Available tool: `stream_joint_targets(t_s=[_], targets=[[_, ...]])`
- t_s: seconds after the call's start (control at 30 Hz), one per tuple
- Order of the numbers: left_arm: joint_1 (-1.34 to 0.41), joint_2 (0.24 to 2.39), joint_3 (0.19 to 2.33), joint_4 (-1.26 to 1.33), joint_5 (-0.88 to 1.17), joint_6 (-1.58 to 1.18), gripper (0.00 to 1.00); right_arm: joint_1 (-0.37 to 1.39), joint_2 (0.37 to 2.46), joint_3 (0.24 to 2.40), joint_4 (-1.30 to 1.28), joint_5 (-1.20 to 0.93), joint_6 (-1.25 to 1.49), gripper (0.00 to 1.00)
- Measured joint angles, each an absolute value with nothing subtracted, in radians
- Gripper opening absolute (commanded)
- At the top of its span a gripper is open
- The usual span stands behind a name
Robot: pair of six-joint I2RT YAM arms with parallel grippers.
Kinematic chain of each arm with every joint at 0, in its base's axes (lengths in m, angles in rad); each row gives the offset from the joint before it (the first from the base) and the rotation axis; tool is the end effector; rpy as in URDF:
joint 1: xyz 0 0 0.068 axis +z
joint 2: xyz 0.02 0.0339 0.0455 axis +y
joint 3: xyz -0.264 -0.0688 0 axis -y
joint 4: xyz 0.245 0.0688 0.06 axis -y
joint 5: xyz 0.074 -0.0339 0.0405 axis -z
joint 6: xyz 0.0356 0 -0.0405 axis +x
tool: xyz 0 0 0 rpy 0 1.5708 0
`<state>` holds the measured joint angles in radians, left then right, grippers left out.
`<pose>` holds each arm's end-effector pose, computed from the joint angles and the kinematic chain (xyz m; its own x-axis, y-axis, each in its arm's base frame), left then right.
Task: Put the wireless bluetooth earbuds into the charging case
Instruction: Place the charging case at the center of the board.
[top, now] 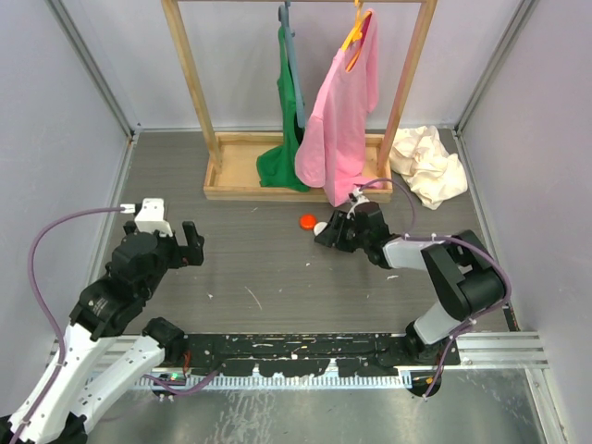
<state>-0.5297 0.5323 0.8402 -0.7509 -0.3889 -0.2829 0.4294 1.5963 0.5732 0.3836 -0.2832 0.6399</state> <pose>0.0969 -0.0411 0.3331 -0.4032 -0.0632 -0.9129 0.0618 0.9934 -0.0961 0.2617 0.1308 0.1349 -0.7957 0.2662 -0.5441 -0.1602 0.7738 0.6129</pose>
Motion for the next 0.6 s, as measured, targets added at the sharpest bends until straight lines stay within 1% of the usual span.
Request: stream_joint_targets(t_s=[0.1,0.2,0.3,0.47,0.53,0.57,0.6], targets=[[-0.529,0.5,0.831,-0.747,-0.389,-0.283,0.98,0.42,1.556,0.551,0.357,-0.268,0.64,0.61],[-0.529,0.466,0.826,-0.745,-0.391,-0.283,0.98,0.411,1.485,0.514,0.31,-0.241,0.638,0.66],[-0.529,0.431,0.825,-0.742,-0.396,-0.283,0.98,0.403,1.373,0.482,0.233,-0.219,0.627,0.73],[-0.528,0.363,0.819,-0.737,-0.399,-0.284,0.98,0.402,1.137,0.48,0.078,-0.142,0.572,0.79],[-0.528,0.335,0.819,-0.738,-0.403,-0.292,0.98,0.402,1.024,0.48,0.012,-0.103,0.546,0.83],[-0.528,0.321,0.819,-0.738,-0.405,-0.295,0.98,0.402,0.98,0.48,-0.012,-0.088,0.537,0.88],[-0.528,0.311,0.819,-0.739,-0.407,-0.299,0.98,0.402,0.927,0.48,-0.043,-0.069,0.527,0.94]])
